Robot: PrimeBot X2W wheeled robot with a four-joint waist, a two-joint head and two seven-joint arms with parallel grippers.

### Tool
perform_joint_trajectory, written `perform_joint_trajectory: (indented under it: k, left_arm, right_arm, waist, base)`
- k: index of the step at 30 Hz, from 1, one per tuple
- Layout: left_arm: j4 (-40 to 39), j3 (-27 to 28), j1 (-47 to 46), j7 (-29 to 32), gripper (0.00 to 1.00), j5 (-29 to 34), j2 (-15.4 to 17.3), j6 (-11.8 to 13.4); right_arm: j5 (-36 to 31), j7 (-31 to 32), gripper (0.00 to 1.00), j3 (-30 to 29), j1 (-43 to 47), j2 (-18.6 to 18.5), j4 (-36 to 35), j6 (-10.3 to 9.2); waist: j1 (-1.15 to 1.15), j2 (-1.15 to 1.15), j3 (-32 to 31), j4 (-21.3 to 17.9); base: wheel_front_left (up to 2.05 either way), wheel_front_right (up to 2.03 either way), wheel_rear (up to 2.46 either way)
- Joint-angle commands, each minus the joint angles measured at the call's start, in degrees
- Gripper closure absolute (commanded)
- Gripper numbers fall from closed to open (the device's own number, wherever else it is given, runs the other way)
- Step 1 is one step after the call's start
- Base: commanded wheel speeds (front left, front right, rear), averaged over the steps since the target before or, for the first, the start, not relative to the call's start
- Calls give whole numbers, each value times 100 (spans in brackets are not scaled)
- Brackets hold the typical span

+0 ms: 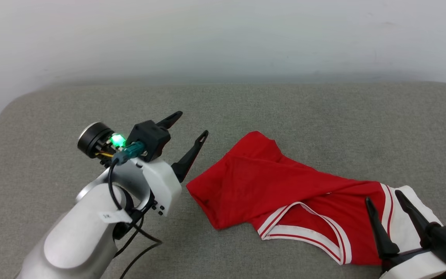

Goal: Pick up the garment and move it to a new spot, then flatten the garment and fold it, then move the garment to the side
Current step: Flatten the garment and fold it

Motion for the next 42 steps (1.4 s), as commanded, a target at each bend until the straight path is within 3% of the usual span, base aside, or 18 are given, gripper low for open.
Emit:
perform_joint_trajectory:
  k: [1,11,19,25,34,35,42]
  left_arm:
    - [-52,-240,-209,198,0,-261,108,2]
    - [-142,-2372,-1534,2456,0,-2109,850,0]
    - [-100,-3692,-2081,3353,0,-2887,997,0]
    - [156,-4116,-2142,3495,0,-2974,932,0]
    - [424,-4266,-1550,3881,0,-2693,879,-7]
    - [453,-4269,-1545,3804,100,-2650,885,-8]
    - [477,-4157,-2013,2700,100,-2784,996,-1]
  right_arm:
    - [-36,-50,0,6,-80,-11,-6,-6]
    - [-62,-200,0,115,-384,-29,100,-6]
    - [-78,-361,0,183,-673,13,261,-6]
    - [-92,-456,0,244,-902,66,382,-6]
    - [-107,-576,0,267,-1086,133,616,-6]
    - [-103,-591,0,259,-1101,139,639,-6]
    - [-110,-652,0,224,-986,150,771,-6]
  waist:
    - [0,0,92,-64]
    - [0,0,507,-302]
    - [0,0,875,-527]
    - [0,0,1171,-682]
    - [0,0,1337,-751]
    - [0,0,1326,-746]
    - [0,0,1025,-629]
  base:
    - [0,0,0]
    - [0,0,0]
    - [0,0,0]
    - [0,0,0]
    - [0,0,0]
    - [0,0,0]
    - [0,0,0]
